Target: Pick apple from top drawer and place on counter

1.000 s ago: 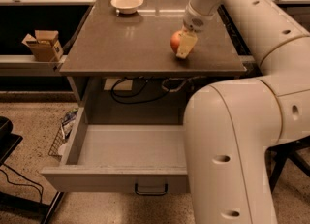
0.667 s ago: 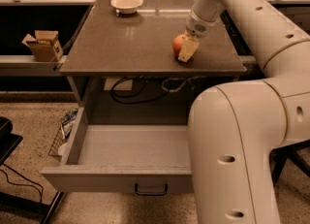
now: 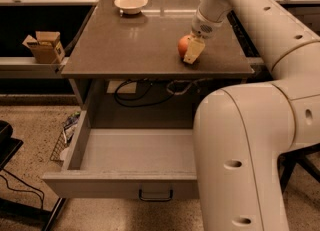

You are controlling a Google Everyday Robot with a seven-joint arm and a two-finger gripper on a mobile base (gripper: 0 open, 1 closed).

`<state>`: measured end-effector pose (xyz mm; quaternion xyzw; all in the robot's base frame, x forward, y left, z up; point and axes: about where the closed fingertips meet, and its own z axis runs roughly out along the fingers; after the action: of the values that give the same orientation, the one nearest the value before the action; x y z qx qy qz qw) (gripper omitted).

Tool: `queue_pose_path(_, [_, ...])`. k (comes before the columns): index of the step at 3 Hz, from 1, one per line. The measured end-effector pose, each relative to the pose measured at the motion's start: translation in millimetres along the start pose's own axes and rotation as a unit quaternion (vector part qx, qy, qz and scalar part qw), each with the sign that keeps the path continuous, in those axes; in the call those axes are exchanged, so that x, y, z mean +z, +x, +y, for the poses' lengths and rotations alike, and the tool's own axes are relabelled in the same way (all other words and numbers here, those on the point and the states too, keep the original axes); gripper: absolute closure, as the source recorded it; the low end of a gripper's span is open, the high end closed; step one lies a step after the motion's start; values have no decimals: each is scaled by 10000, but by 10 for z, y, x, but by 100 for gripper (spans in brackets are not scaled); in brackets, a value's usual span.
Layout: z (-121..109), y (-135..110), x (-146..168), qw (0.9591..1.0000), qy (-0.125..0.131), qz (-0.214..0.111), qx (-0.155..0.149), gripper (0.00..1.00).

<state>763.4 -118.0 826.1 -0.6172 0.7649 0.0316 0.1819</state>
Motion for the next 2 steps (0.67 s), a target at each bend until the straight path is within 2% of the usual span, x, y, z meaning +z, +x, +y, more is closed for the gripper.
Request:
queue_pose_path(1, [0, 0, 0, 10000, 0, 0, 0, 28])
queue_pose_path(2, [18, -43, -15, 9996, -23, -226, -176, 4])
